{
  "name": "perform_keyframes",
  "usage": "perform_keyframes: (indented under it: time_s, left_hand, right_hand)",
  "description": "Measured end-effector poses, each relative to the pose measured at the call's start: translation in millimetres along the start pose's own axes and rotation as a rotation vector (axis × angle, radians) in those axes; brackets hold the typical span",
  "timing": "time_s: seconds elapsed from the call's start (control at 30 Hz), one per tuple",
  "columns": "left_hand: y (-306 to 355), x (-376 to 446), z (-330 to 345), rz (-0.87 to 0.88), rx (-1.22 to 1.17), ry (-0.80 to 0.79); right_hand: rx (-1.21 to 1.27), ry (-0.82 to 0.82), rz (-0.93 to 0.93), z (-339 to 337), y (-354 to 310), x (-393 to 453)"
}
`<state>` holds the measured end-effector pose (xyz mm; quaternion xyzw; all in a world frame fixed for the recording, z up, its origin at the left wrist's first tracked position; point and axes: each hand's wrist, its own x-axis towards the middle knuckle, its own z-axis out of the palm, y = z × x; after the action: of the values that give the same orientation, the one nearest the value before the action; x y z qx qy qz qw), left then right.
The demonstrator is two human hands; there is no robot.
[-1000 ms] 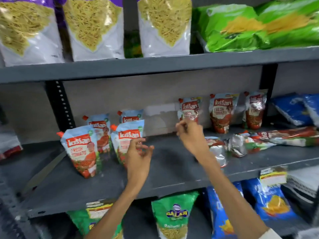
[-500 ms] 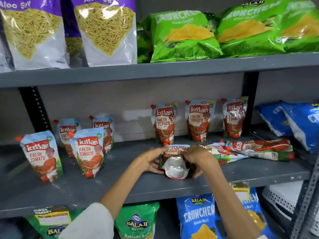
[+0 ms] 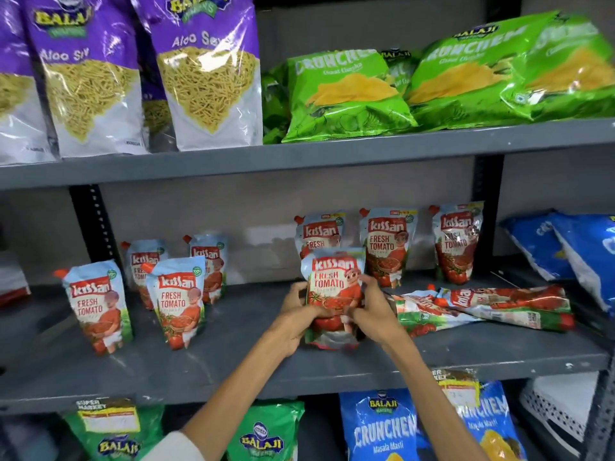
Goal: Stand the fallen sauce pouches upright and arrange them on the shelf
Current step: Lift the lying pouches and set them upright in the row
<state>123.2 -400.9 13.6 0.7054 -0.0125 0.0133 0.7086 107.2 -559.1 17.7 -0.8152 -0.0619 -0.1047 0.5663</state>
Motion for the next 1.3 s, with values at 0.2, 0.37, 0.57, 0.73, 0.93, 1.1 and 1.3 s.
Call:
perform_keyframes:
  time_s: [0.2, 0.37, 0.57, 0.73, 0.93, 1.1, 1.3]
  left_hand:
    - [-2.2, 10.6, -7.2, 0.451, 0.125, -0.019]
    - [-42.6, 25.1, -17.4, 0.394, 0.135, -0.011]
    - [-40.6, 16.9, -12.7, 0.458, 0.159, 0.094]
    - [-20.1, -21.6, 10.6, 0.797, 0.325, 0.408]
    - [37.2, -0.4, 77.7, 0.797, 0.449, -0.100]
    - [45.7, 78.9, 152.4, 0.283, 0.733, -0.149]
    - [34.8, 111.7, 161.0, -0.156, 1.074, -0.413]
  right_hand:
    - [0.102, 0.088, -0.182, 7.5, -4.4, 18.0]
    - [0.044, 0.017, -0.176, 19.4, 26.5, 24.8]
    - [-0.016, 0.010, -0.150, 15.3, 29.4, 27.4]
    - [-0.184, 0.453, -0.204, -27.3, 17.3, 2.4]
    - [-0.463, 0.096, 0.573, -117.2, 29.0, -5.1]
    - [-0.388, -0.005, 0.695, -143.7, 48.7, 8.3]
    - [-0.451, -0.083, 0.539, -151.6, 64.4, 19.1]
